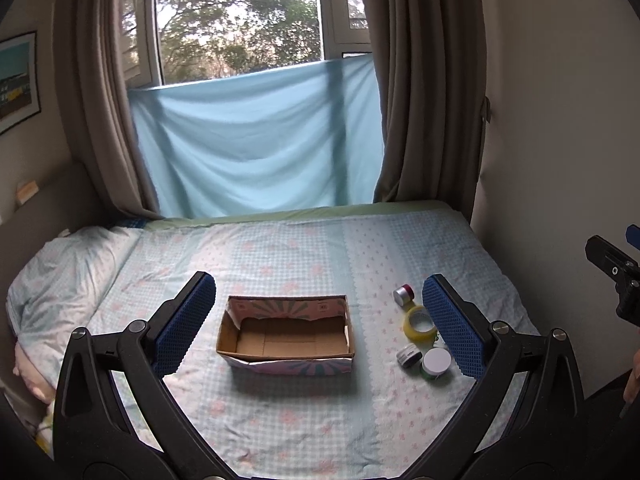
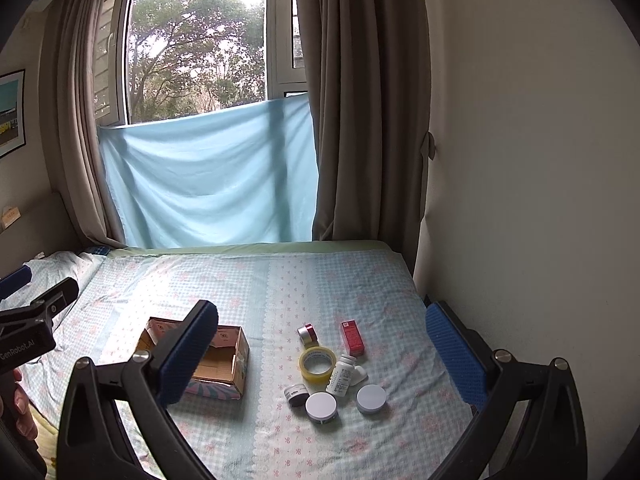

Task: Organize rigid objects
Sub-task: 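Grasp the yellow tape roll with the left tool while the right tool grasps the white pill bottle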

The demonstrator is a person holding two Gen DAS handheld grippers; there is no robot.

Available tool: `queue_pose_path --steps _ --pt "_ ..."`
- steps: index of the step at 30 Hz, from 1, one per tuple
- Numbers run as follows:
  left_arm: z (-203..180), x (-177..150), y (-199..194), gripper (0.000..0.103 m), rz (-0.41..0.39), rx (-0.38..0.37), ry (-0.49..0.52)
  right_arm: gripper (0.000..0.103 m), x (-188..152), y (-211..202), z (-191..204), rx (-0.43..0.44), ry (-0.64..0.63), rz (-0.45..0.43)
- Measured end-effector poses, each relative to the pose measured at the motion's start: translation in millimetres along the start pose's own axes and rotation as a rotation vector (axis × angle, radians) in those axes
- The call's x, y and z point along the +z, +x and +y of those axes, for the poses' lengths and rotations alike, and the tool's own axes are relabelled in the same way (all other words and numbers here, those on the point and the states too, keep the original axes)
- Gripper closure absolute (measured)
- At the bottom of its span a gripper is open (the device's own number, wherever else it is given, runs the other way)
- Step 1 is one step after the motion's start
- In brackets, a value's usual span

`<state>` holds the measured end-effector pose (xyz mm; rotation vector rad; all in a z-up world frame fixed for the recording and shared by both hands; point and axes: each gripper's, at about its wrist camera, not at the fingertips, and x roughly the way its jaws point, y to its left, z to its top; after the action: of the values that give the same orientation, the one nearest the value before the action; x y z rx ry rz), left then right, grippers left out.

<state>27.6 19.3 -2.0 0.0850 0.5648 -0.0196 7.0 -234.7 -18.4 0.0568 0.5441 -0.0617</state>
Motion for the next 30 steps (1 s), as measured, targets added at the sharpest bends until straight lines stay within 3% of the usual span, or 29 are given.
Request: queue_pose_path --steps 8,17,24,30 --pt "-32 -19 83 0.001 0.168 -0.163 0.010 0.000 -19 45 -31 -0.058 0.075 0.099" --pt "-116 -63 230 0.001 0.367 -0.271 0.140 0.000 -67 180 -94 0.087 0.159 0.335" --pt "-190 -123 361 0.001 0.524 -0.351 0.358 0.000 -127 299 -120 0.193 0.283 0.519" --pt "-226 -170 434 0.001 0.607 -0.406 0.518 0.006 -171 372 -125 0.253 0.354 0.614"
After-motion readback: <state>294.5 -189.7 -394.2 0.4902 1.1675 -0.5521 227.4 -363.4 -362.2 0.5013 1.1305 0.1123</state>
